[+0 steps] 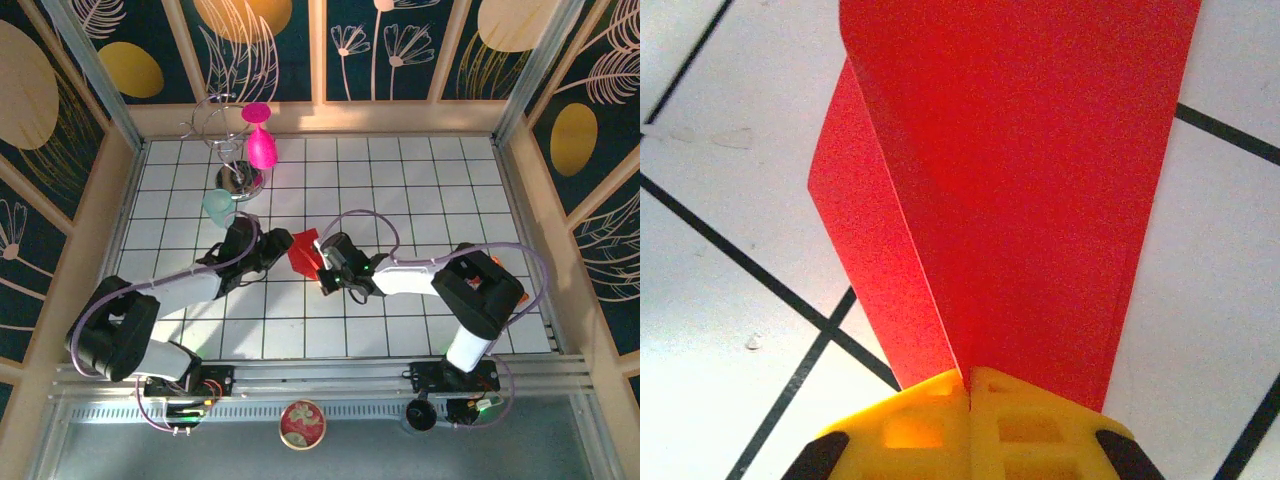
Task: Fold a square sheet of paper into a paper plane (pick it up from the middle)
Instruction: Fourth fold the wing at the center of the table.
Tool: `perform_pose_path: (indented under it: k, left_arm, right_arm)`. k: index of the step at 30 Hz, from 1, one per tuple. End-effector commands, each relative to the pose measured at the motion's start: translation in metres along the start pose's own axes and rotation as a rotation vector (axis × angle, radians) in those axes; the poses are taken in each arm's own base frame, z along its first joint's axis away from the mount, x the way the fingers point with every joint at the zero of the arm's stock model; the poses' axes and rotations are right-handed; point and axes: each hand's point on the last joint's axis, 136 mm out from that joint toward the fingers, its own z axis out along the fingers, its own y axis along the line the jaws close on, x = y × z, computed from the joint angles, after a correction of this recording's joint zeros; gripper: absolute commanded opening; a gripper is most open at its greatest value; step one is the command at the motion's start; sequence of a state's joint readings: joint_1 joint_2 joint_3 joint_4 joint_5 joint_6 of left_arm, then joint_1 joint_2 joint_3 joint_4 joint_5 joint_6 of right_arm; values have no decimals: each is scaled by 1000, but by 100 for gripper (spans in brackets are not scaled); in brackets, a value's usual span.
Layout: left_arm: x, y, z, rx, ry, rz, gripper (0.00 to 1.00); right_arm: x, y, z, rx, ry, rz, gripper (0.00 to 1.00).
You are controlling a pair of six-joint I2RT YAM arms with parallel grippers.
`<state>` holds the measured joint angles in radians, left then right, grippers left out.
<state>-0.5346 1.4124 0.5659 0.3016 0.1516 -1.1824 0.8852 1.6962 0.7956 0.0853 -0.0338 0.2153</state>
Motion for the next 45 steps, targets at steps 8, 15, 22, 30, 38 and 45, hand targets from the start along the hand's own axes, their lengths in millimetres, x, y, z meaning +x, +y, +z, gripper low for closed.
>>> perform_pose_path:
  k: [8, 15, 22, 30, 38, 45]
  left_arm:
    - [21, 0, -17, 110, 26, 83, 55]
    - [41, -15, -9, 181, 76, 133, 57]
    - [46, -16, 4, 174, 94, 146, 57]
    - [51, -10, 11, 167, 111, 154, 59]
    - [51, -5, 20, 118, 115, 166, 59]
    - [50, 2, 30, 51, 121, 162, 60]
  right_arm:
    - [-18, 22, -22, -352, 8, 153, 0]
    - [-24, 23, -28, -502, 19, 247, 0]
    - [-21, 21, -26, -579, 48, 309, 0]
    - [-18, 19, -23, -629, 68, 364, 0]
    - [-14, 15, -19, -638, 83, 393, 0]
    - [-12, 12, -15, -636, 89, 405, 0]
